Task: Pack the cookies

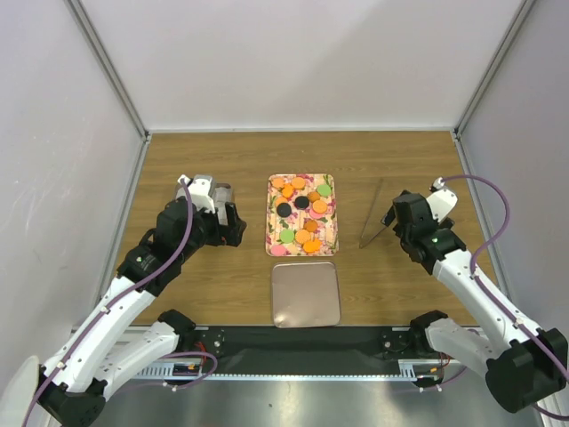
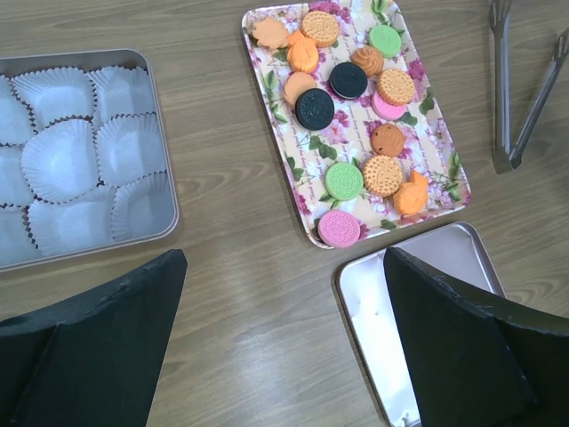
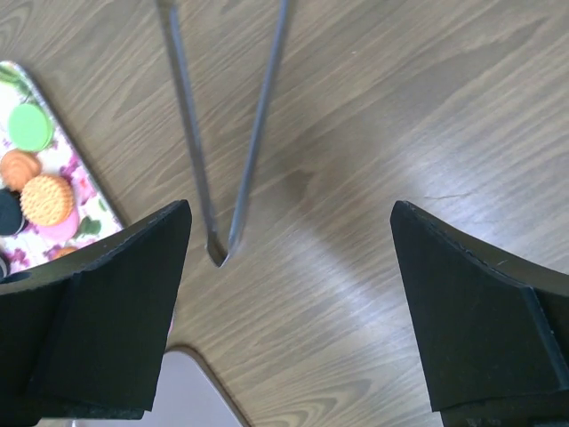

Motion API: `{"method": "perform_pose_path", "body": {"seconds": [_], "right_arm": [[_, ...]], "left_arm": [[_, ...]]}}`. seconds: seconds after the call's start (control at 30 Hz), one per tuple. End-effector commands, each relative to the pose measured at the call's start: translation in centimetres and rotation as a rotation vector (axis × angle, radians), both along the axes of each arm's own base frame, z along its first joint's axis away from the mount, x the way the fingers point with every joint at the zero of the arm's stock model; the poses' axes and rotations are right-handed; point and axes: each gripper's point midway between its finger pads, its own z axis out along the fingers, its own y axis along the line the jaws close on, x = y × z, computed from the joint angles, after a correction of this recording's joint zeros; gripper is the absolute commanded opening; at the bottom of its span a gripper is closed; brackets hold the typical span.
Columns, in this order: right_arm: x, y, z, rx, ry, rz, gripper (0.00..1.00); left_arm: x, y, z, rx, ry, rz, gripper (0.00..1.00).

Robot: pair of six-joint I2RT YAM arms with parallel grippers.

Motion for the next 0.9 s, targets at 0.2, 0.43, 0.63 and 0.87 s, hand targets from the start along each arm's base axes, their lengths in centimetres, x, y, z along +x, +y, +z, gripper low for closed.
{"method": "perform_pose_path", "body": {"seconds": [0.2, 0.43, 0.63, 0.87], "right_arm": [[2.6, -1.5, -1.5, 0.101, 0.034, -0.017, 1.0], [6.7, -2.2, -4.8, 0.166, 0.103, -0.039, 0.94], [9.4, -3.2, -6.6, 0.143, 0.126, -0.094, 0.86], [11.4, -3.6, -8.6, 0.117, 0.185, -0.131, 0.75]], "left_arm": [[0.2, -0.7, 1.5, -0.025, -0.049, -0.036, 1.0], [0.1, -0.8, 1.5, -0.028, -0.049, -0.045, 1.0], [0.0, -0.7, 1.5, -0.026, -0.051, -0.043, 1.0], [0.0, -0.9, 1.5, -0.028, -0.048, -0.047, 1.0]]}}
